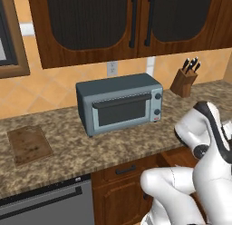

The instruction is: Pick up the knife from the drawer and place it on the cutting board. Then place the meat from the plate to the cutting board.

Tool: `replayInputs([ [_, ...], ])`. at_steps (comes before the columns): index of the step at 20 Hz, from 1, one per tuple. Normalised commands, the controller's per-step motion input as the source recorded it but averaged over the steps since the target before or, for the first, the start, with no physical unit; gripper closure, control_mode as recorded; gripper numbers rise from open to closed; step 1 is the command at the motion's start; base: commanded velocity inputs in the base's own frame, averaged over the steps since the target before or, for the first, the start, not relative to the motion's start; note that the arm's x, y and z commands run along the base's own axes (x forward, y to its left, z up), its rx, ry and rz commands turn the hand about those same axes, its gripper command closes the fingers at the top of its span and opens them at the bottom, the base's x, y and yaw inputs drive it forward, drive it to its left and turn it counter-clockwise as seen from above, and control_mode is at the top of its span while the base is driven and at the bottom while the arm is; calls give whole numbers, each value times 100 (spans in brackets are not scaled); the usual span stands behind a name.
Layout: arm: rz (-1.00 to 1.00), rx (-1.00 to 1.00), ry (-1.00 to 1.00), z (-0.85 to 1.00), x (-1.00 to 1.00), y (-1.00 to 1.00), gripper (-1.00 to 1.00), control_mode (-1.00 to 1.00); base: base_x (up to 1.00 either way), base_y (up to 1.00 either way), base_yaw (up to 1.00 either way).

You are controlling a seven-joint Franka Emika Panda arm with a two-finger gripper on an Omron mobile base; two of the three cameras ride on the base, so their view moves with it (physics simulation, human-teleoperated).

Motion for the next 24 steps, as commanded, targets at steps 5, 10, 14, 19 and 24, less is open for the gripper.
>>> replayInputs([
  [5, 1, -61, 0, 56, -52, -38, -100, -100, 0, 0, 0],
  [10, 13, -74, 8, 47, -45, -12, -100, -100, 0, 0, 0],
  [14, 13, -57, 35, 77, -28, 0, -100, -100, 0, 0, 0],
  [19, 6, -40, 50, 92, -12, 9, -100, -100, 0, 0, 0],
  [24, 0, 2, 64, 49, 0, 35, -100, -100, 0, 0, 0],
])
